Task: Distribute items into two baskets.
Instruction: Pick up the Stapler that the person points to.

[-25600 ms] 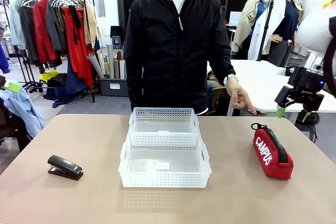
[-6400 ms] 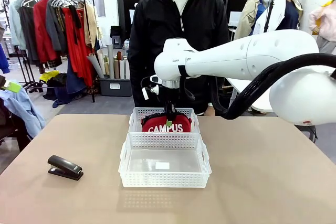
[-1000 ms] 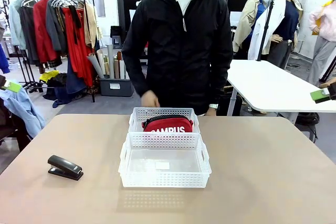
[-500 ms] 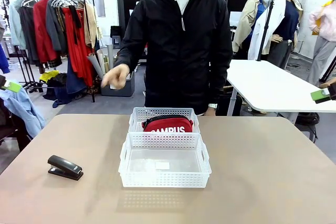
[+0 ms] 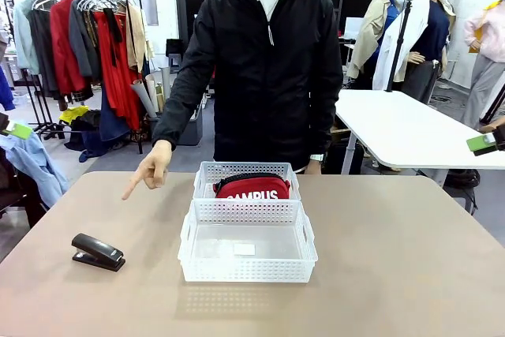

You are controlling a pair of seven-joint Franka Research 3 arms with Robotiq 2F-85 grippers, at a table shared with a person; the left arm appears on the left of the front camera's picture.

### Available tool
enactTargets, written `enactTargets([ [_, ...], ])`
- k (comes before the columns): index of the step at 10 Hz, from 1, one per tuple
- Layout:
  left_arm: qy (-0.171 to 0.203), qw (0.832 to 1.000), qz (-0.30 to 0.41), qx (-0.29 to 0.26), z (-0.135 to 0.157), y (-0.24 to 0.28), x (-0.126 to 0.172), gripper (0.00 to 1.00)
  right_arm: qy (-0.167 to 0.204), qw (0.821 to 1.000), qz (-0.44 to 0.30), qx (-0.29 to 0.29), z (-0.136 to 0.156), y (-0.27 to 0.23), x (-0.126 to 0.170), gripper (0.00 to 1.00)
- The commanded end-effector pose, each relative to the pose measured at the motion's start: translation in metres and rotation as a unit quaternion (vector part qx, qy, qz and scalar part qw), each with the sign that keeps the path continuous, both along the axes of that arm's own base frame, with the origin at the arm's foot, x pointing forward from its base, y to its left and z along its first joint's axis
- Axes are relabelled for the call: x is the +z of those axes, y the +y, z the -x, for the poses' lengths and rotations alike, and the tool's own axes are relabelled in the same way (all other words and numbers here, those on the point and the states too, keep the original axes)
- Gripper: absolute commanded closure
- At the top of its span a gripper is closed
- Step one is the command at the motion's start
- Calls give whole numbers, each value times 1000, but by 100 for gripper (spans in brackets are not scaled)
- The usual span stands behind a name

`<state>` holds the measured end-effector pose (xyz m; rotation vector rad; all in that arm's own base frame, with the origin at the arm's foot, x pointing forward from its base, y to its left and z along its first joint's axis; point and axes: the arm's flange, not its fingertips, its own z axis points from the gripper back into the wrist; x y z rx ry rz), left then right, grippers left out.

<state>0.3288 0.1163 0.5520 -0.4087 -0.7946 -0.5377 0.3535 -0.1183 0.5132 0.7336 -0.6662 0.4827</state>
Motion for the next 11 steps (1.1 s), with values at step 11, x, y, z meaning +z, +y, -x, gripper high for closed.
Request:
enactTargets([
  [11,-2,998,-58,-38,-18,3,17,0,2,1000,1,1,0,0,0,0],
])
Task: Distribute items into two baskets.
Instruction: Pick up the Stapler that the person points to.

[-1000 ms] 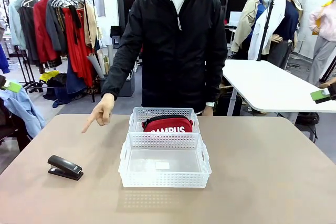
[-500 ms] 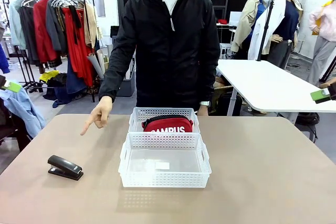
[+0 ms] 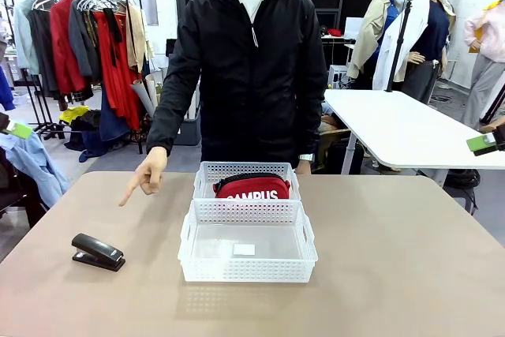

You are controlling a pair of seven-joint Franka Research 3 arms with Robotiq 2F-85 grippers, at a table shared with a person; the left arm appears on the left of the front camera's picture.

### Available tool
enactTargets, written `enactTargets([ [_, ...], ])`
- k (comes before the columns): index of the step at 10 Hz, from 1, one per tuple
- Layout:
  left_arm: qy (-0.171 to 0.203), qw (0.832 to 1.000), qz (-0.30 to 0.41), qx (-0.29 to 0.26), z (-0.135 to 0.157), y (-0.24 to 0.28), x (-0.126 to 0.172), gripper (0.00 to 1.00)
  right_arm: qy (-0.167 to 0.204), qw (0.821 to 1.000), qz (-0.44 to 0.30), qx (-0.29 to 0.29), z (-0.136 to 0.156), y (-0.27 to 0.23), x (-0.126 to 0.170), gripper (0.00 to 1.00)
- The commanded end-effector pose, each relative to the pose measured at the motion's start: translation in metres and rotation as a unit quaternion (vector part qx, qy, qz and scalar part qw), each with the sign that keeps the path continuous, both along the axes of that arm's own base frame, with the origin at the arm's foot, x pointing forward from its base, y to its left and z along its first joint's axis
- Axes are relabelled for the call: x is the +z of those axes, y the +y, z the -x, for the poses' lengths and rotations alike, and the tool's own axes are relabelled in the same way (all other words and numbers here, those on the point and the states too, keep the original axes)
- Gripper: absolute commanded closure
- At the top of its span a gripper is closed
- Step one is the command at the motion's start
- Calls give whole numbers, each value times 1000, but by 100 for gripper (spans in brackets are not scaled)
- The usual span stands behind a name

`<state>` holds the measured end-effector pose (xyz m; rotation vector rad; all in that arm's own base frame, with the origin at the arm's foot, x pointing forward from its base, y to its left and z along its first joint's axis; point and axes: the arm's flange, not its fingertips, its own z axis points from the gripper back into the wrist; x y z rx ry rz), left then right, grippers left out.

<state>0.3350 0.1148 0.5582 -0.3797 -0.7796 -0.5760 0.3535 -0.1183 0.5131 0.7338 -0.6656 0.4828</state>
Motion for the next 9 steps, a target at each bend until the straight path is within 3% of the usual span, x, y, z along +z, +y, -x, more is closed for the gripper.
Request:
enactTargets([
  [1,8,997,-66,-48,-23,7,17,0,1,1000,1,0,0,0,0,0],
  [5,66,970,-167,-166,-83,13,26,0,1,1000,1,0,0,0,0,0],
  [9,60,916,-276,-287,-136,7,17,0,1,1000,1,0,0,0,0,0],
])
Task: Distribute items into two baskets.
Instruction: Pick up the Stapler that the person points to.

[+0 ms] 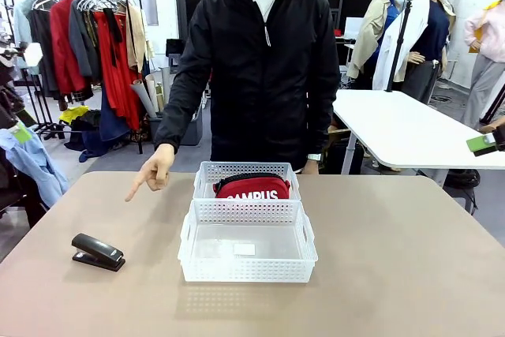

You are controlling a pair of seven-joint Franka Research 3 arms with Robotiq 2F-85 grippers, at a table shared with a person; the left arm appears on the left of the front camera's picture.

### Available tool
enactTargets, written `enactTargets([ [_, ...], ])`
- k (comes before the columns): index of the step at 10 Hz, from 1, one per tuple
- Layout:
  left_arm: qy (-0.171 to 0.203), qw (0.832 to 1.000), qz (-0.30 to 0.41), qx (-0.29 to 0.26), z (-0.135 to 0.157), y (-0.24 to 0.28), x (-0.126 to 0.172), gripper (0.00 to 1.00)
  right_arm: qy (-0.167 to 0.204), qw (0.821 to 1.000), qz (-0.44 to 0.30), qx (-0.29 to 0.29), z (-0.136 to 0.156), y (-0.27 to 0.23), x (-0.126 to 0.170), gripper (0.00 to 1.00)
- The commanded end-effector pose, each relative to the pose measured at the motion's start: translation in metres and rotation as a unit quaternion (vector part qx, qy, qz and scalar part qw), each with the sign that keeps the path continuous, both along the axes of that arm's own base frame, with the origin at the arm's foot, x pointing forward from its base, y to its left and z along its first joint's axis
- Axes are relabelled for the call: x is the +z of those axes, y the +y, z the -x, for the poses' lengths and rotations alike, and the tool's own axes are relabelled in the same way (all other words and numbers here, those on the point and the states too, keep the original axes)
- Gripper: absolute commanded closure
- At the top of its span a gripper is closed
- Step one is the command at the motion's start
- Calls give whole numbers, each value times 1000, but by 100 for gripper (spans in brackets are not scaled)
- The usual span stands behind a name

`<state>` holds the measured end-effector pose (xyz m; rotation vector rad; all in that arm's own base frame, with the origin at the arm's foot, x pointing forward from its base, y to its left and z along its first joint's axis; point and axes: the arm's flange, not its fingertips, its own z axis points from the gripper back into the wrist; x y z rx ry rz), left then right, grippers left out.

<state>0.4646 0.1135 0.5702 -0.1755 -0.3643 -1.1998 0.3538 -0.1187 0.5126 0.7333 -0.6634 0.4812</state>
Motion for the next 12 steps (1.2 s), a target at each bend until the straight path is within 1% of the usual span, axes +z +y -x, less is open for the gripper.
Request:
enactTargets([
  [1,-22,996,-55,-62,-14,4,0,0,0,1000,1,1,0,0,1,0],
  [2,-18,993,-73,-86,-23,-3,-7,0,0,1000,1,1,0,0,1,0],
  [3,-22,987,-98,-125,-30,-11,-15,0,0,1000,1,1,0,0,1,0],
  [4,-18,980,-111,-163,-34,-22,-21,0,0,1000,1,1,0,0,1,0],
  [6,-7,970,-114,-212,-32,-43,-34,0,0,1000,1,1,0,0,1,0],
  [7,14,969,-114,-220,-28,-50,-41,0,0,1000,1,1,0,0,1,0],
  [8,19,966,-106,-234,-21,-57,-47,0,0,1000,1,1,0,0,1,0],
  [10,23,963,-104,-248,-12,-65,-62,0,0,1000,1,1,0,0,1,0],
  [11,20,962,-94,-254,-9,-67,-67,0,0,1000,1,1,0,0,1,0],
  [12,10,963,-92,-252,-9,-71,-76,0,0,1000,1,1,0,0,1,0],
])
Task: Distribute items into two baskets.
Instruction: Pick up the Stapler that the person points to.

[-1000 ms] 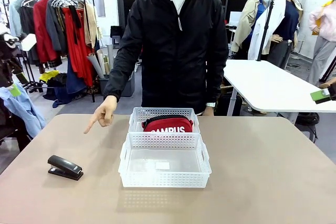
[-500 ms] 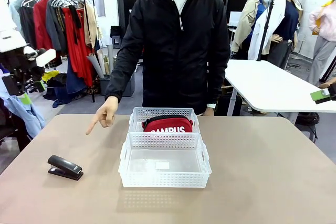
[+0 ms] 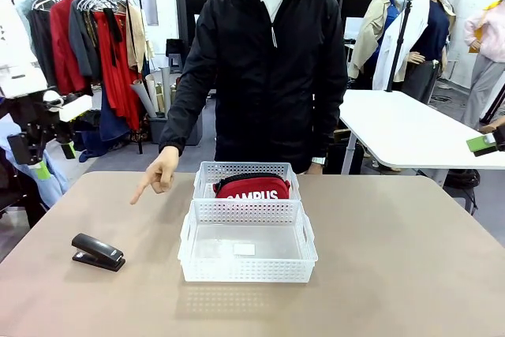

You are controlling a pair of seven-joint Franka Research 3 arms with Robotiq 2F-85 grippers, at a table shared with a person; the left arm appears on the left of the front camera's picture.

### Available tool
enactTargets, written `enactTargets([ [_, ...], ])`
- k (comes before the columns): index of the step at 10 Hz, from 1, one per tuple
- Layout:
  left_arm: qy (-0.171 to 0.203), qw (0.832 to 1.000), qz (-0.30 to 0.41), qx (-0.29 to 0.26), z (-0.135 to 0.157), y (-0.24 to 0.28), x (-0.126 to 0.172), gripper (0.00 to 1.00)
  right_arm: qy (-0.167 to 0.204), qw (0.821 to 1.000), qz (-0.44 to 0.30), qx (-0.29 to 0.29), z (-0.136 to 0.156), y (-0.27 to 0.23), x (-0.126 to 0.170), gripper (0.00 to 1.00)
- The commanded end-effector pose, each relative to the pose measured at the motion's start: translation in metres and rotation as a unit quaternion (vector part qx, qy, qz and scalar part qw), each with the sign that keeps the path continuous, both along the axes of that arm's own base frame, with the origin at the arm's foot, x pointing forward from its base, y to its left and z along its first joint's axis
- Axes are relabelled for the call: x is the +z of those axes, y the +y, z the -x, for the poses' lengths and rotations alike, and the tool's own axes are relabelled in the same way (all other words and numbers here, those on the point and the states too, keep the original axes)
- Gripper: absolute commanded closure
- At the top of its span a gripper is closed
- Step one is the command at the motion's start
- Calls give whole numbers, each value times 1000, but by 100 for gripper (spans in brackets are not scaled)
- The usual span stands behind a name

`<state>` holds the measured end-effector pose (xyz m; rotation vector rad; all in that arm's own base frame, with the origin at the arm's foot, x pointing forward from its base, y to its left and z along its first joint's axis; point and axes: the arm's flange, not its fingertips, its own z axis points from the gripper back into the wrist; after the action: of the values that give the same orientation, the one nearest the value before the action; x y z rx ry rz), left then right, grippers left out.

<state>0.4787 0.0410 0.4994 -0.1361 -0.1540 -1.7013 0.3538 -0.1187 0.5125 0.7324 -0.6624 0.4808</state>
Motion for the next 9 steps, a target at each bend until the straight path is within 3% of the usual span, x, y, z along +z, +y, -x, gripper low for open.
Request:
enactTargets([
  [1,-33,999,7,-7,4,-2,-13,0,0,1000,0,1,0,0,1,0],
  [2,-48,999,1,-4,2,-6,-22,0,0,1000,0,1,0,0,1,0],
  [9,-35,999,15,4,25,-35,-71,0,0,1000,0,1,0,0,1,0],
])
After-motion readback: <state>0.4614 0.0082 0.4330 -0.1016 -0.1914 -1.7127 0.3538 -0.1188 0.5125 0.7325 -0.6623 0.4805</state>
